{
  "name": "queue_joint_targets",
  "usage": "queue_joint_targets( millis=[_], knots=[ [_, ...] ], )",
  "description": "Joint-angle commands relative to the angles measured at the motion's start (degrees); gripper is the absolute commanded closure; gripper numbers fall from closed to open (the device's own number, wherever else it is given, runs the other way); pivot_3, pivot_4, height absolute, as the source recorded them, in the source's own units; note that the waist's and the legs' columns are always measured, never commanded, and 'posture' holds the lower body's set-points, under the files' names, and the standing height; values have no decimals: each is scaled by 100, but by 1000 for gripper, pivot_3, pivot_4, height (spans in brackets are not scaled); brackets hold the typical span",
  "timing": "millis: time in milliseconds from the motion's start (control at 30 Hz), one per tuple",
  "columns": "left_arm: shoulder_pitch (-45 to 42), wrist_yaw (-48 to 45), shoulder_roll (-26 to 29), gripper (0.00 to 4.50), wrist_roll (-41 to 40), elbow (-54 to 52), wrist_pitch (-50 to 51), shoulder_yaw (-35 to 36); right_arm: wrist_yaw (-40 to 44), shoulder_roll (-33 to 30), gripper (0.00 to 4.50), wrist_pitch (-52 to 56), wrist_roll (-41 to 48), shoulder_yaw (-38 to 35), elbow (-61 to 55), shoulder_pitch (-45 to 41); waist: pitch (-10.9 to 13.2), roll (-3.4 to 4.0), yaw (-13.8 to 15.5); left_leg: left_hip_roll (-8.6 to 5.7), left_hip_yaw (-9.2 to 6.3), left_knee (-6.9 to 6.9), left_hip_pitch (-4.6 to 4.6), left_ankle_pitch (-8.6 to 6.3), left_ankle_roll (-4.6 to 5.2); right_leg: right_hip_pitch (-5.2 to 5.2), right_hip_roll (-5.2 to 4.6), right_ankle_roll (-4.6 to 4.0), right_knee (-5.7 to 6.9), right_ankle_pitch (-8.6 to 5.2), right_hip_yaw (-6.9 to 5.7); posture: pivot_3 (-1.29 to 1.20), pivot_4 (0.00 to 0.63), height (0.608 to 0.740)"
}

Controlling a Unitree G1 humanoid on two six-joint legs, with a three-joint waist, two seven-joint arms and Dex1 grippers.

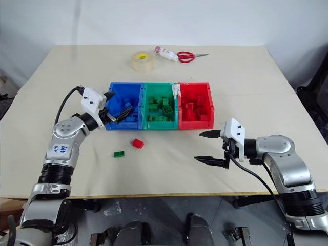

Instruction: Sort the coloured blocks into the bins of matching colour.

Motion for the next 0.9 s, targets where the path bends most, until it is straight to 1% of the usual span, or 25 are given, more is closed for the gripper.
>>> queue_joint_targets(
  millis=[33, 100, 200, 267, 400, 500, 567, 700, 800, 900],
  knots=[
    [240, -451, 293, 47, -368, -600, 262, 190, 61, -8, 0, -119, 51, -51, -72, -55, 0, 0, -4, 1, 0, 2, 0, 0, 0, 0, 0, 0, 2, 0, 0, 0, 150, 740],
    [428, -639, 441, 47, -497, -898, 390, 249, 80, -5, 0, -125, 50, -43, -47, -72, 0, 0, -34, 2, 0, 1, 2, 0, 0, -1, 0, 0, 6, 0, 1, 0, 150, 740],
    [1093, -1333, 985, 47, -883, -1635, 614, 455, 161, 13, 0, -166, 35, 19, 59, -141, 0, 0, -48, 4, 0, -1, 3, 0, -1, -4, 2, -2, 10, -1, 2, 0, 150, 740],
    [1548, -1689, 1366, 47, -1052, -1922, 730, 621, 217, 30, 0, -208, 12, 64, 159, -202, 0, 1, -64, 5, 0, -2, 5, -2, -3, -5, 1, -2, 11, -1, 2, 0, 150, 740],
    [2269, -2242, 1934, 47, -1231, -2044, 726, 961, 317, 83, 0, -291, -36, 158, 366, -353, 2, 4, -43, 5, 1, 2, 6, -5, -1, -5, -1, -4, 11, -3, 3, 0, 150, 740],
    [2807, -2730, 2180, 47, -1508, -1969, 593, 1379, 394, 133, 0, -369, -77, 220, 534, -471, 3, 5, -17, 5, 2, 8, 5, -12, 1, -5, -2, -5, 12, -3, 4, 0, 150, 740],
    [3084, -2881, 2329, 47, -1536, -1843, 619, 1555, 447, 154, 0, -403, -84, 240, 596, -511, 4, 7, -14, 7, 4, 9, 5, -17, 3, -6, -2, -6, 12, -4, 3, 0, 150, 740],
    [3330, -2937, 2312, 47, -1647, -1896, 708, 1696, 499, 183, 0, -457, -91, 244, 658, -550, 4, 7, -4, 8, 5, 12, 4, -21, 3, -7, -3, -8, 12, -4, 3, 0, 150, 740],
    [3216, -2773, 2152, 47, -1625, -2149, 817, 1471, 491, 201, 0, -458, -96, 240, 639, -539, 4, 7, -13, 8, 6, 13, 4, -21, 3, -7, -2, -8, 13, -4, 3, 0, 150, 740],
    [2919, -2485, 1926, 47, -1507, -2477, 1026, 1042, 454, 213, 0, -444, -103, 226, 601, -518, 4, 7, -1, 8, 6, 14, 4, -22, 2, -7, -2, -7, 14, -4, 3, 0, 150, 740]
  ],
)
